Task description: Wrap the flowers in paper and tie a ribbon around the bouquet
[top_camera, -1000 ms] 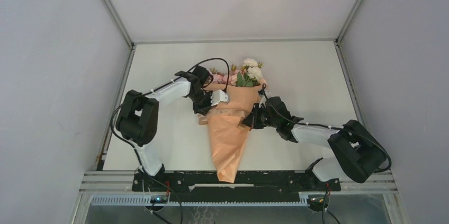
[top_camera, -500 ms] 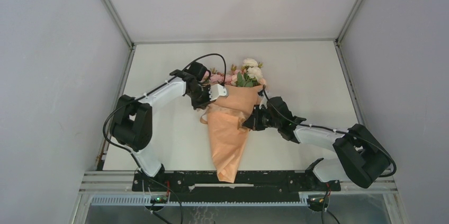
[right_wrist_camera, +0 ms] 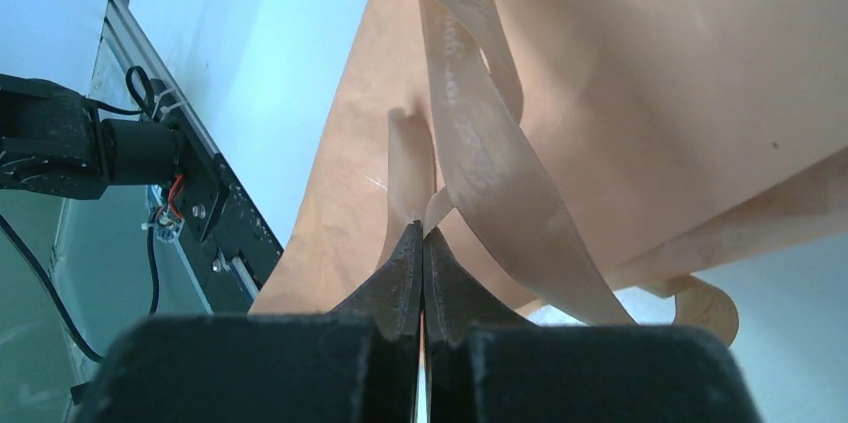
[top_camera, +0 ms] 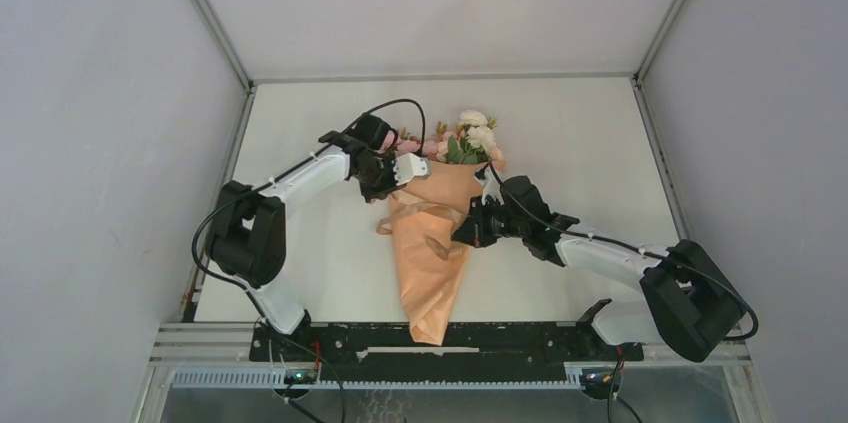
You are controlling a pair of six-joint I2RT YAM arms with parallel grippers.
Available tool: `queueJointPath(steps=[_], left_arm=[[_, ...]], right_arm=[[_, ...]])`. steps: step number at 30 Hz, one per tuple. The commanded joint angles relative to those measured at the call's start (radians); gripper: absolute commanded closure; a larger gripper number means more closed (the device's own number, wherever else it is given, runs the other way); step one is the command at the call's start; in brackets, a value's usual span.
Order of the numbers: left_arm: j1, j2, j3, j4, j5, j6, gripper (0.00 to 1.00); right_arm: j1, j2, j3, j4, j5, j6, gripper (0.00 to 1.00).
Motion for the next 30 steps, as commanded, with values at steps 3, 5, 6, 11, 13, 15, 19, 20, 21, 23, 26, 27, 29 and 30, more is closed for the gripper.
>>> queueJointPath(steps=[3,5,6,11,13,15,19,20,21,23,26,27,29,30], left_arm=[[0.006,-0.057,0.008,0.013,0.024,-0.023,1.00],[0.006,-0.061,0.000,0.012,0.022,-0.019,1.00],[0.006,-0.062,-0.001,0.013,0.024,-0.021,1.00],[0.005,-0.068,0.004,0.015,0.048,-0.057,1.00],[0.008,-0.074,0.001,0.056,-0.008,-0.109,1.00],[0.035,-0.085,-0.026,0.092,-0.143,-0.155,1.00],[0.301,-0.197,-0.255,0.253,-0.344,-0.140,1.00],[0.400,-0.224,-0.329,0.323,-0.375,-0.123,1.00],[0.501,-0.240,-0.388,0.383,-0.389,-0.102,1.00],[0.686,-0.249,-0.445,0.415,-0.351,-0.072,1.00],[0.819,-0.265,-0.484,0.423,-0.287,-0.045,1.00],[0.844,-0.271,-0.489,0.430,-0.279,-0.039,1.00],[0.882,-0.271,-0.487,0.455,-0.283,-0.031,1.00],[0.892,-0.263,-0.475,0.454,-0.285,-0.030,1.00]], right_arm=[[0.009,0.013,0.055,-0.007,0.002,-0.038,1.00],[0.009,0.014,0.061,-0.017,0.007,-0.044,1.00],[0.010,0.016,0.066,-0.022,0.008,-0.047,1.00],[0.043,0.046,0.173,-0.085,0.002,-0.100,1.00],[0.051,0.070,0.289,-0.148,0.000,-0.102,1.00],[-0.040,0.028,0.308,-0.222,0.083,-0.033,1.00],[-0.719,-0.304,-0.036,-0.214,0.151,0.255,1.00],[-0.890,-0.382,-0.104,-0.223,0.160,0.287,1.00],[-1.016,-0.449,-0.154,-0.231,0.163,0.301,1.00],[-1.210,-0.514,-0.205,-0.258,0.165,0.280,1.00],[-1.379,-0.475,-0.218,-0.249,0.074,0.247,1.00],[-1.407,-0.445,-0.211,-0.247,0.068,0.228,1.00],[-1.449,-0.388,-0.202,-0.246,0.062,0.191,1.00],[-1.471,-0.366,-0.205,-0.233,0.046,0.189,1.00]])
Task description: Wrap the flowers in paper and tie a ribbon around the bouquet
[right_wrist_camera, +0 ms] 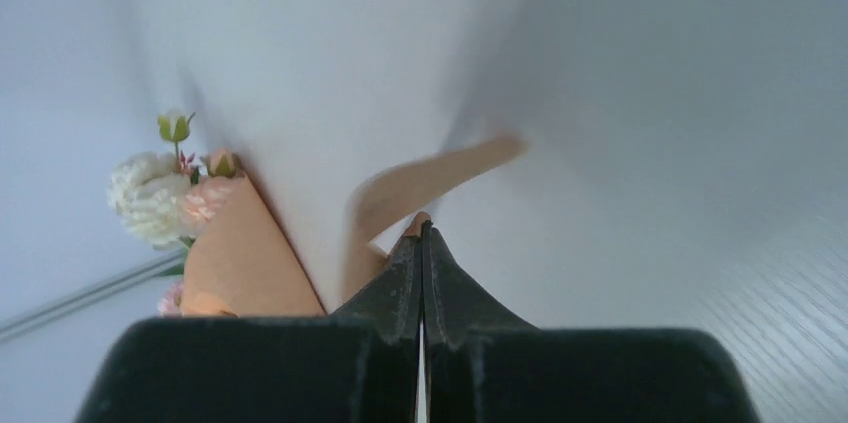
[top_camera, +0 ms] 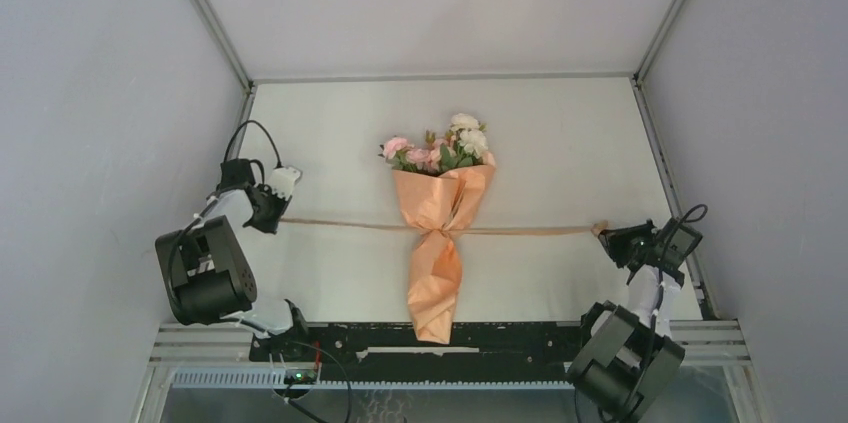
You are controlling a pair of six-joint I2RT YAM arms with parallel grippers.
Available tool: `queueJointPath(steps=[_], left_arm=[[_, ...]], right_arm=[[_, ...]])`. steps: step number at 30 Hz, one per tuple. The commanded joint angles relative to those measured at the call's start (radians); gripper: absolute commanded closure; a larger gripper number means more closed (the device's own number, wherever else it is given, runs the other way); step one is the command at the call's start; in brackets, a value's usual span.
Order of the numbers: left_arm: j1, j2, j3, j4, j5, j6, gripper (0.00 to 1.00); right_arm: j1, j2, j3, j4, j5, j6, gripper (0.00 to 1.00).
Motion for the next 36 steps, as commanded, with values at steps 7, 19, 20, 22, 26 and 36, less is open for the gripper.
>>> queueJointPath(steps=[7,19,20,22,26,36], left_arm=[[0.113,-0.009,0.063,0.091,-0.158,0.069,1.00],[-0.086,-0.091,0.235,-0.197,0.052,-0.032,1.00],[-0.129,-0.106,0.265,-0.247,0.081,-0.051,1.00],[-0.220,-0.125,0.344,-0.334,0.137,-0.095,1.00],[-0.379,-0.145,0.548,-0.497,0.268,-0.168,1.00],[-0.474,-0.271,0.700,-0.615,0.369,-0.212,1.00]], right_arm=[[-0.126,0.054,0.057,0.131,0.152,-0.047,1.00],[0.332,-0.129,0.237,0.104,0.076,-0.115,1.00],[0.394,-0.142,0.269,0.107,0.080,-0.114,1.00],[0.502,-0.151,0.323,0.132,0.076,-0.110,1.00],[0.703,-0.123,0.428,0.172,0.041,-0.141,1.00],[0.896,-0.071,0.514,0.108,0.123,-0.224,1.00]])
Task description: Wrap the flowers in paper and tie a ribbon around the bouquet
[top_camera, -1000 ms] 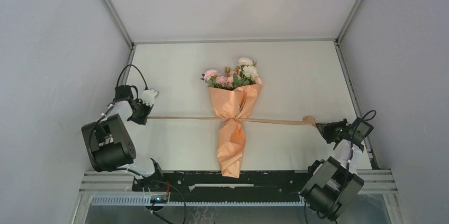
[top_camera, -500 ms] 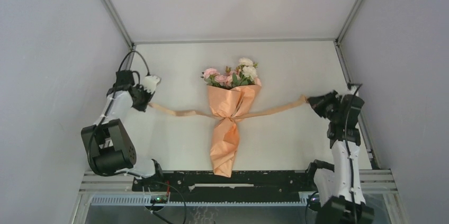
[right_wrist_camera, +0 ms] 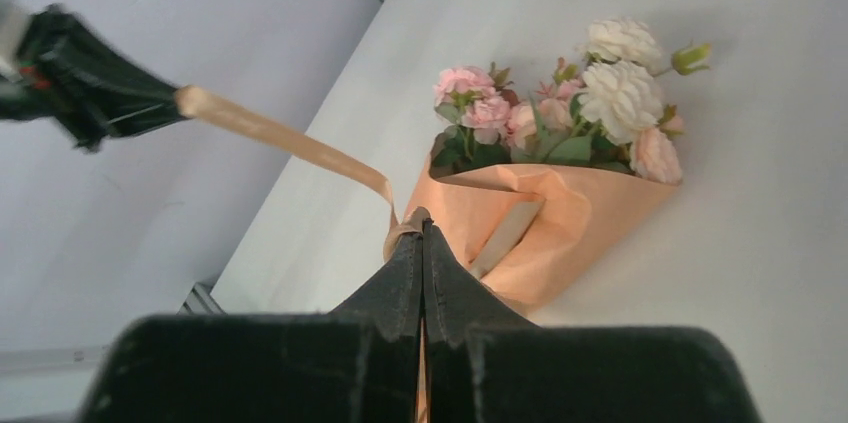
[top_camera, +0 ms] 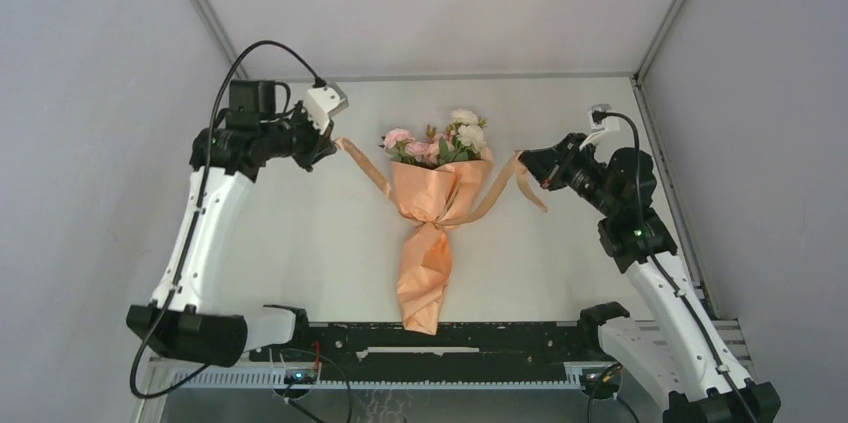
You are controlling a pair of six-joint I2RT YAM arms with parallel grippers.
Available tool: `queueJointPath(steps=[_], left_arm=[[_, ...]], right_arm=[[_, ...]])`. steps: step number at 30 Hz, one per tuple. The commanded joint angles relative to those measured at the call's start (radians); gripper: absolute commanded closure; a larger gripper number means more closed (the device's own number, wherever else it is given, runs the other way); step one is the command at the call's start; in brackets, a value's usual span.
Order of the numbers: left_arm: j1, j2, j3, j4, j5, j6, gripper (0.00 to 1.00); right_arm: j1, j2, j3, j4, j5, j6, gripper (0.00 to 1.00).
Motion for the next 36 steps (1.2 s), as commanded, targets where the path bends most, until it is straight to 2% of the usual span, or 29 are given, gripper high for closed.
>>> queueJointPath(steps=[1,5,8,11,14,17,19,22,26,31,36], left_arm=[[0.014,-0.076,-0.030,-0.091,-0.006,-0.002,1.00],[0.122,-0.061,-0.104,-0.080,-0.022,-0.007,1.00],[0.239,-0.066,-0.167,-0.048,-0.022,-0.012,1.00],[0.338,-0.075,-0.227,-0.027,-0.025,-0.005,1.00],[0.434,-0.082,-0.299,0.018,-0.060,0.009,1.00],[0.521,-0.070,-0.360,0.053,-0.089,0.042,1.00],[0.580,-0.049,-0.397,0.095,-0.134,0.058,1.00],[0.645,-0.001,-0.416,0.124,-0.183,0.081,1.00],[0.701,0.055,-0.421,0.120,-0.170,0.098,1.00],[0.705,0.047,-0.456,0.113,-0.108,0.119,1.00],[0.677,0.034,-0.427,0.028,-0.021,0.092,1.00]], right_arm=[[-0.008,-0.006,0.036,-0.048,0.079,-0.038,1.00],[-0.062,-0.047,0.002,-0.096,0.131,-0.025,1.00],[-0.165,-0.105,-0.061,-0.111,0.143,0.026,1.00],[-0.370,-0.168,-0.145,-0.132,0.104,0.098,1.00],[-0.582,-0.211,-0.218,-0.222,0.121,0.153,1.00],[-0.815,-0.239,-0.303,-0.249,0.010,0.194,1.00],[-0.919,-0.249,-0.344,-0.259,-0.016,0.197,1.00],[-0.938,-0.236,-0.364,-0.268,0.022,0.187,1.00],[-0.988,-0.218,-0.371,-0.253,0.006,0.186,1.00],[-1.056,-0.187,-0.371,-0.243,-0.057,0.179,1.00],[-1.038,-0.169,-0.372,-0.229,-0.119,0.160,1.00]])
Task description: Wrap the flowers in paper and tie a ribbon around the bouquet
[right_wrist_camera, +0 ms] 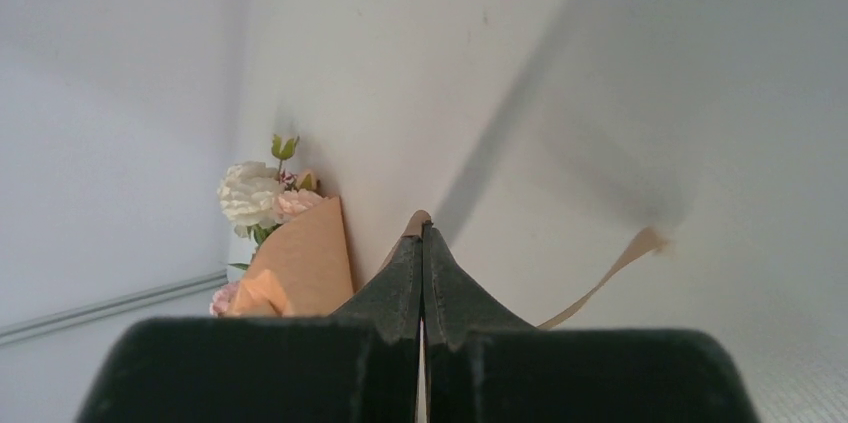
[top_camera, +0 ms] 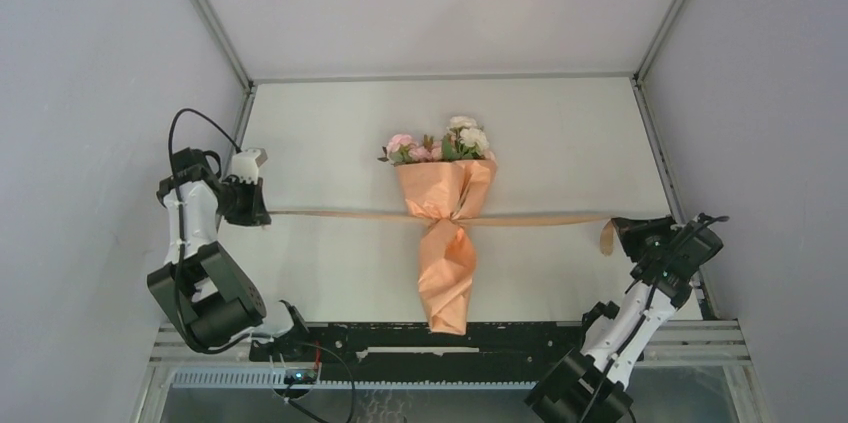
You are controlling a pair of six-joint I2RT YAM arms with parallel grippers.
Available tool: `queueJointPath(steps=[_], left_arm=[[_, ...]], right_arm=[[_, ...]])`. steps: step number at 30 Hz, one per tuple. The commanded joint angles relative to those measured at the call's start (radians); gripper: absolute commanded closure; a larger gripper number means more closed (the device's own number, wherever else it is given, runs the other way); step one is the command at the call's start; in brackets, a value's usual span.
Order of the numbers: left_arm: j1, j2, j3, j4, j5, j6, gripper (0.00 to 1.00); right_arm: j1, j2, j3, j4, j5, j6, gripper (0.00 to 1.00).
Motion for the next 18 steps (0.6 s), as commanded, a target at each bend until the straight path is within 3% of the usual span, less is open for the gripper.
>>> queueJointPath(steps=[1,4,9,16,18], left_arm=[[-0.026,-0.042,0.035,-0.024,0.023,0.015,1.00],[-0.194,-0.109,0.056,-0.104,0.061,0.003,1.00],[-0.452,-0.250,0.162,-0.166,0.104,-0.039,1.00],[-0.631,-0.238,0.360,-0.246,0.221,-0.128,1.00],[-0.663,-0.250,0.385,-0.263,0.241,-0.135,1.00]], right_arm=[[0.022,0.007,0.019,0.110,0.025,-0.018,1.00],[0.154,-0.014,0.023,0.057,0.085,-0.044,1.00],[0.509,-0.084,0.017,-0.072,0.322,-0.039,1.00],[1.139,-0.006,0.047,-0.189,0.735,0.063,0.99],[1.263,0.069,0.070,-0.235,0.771,0.089,0.87]])
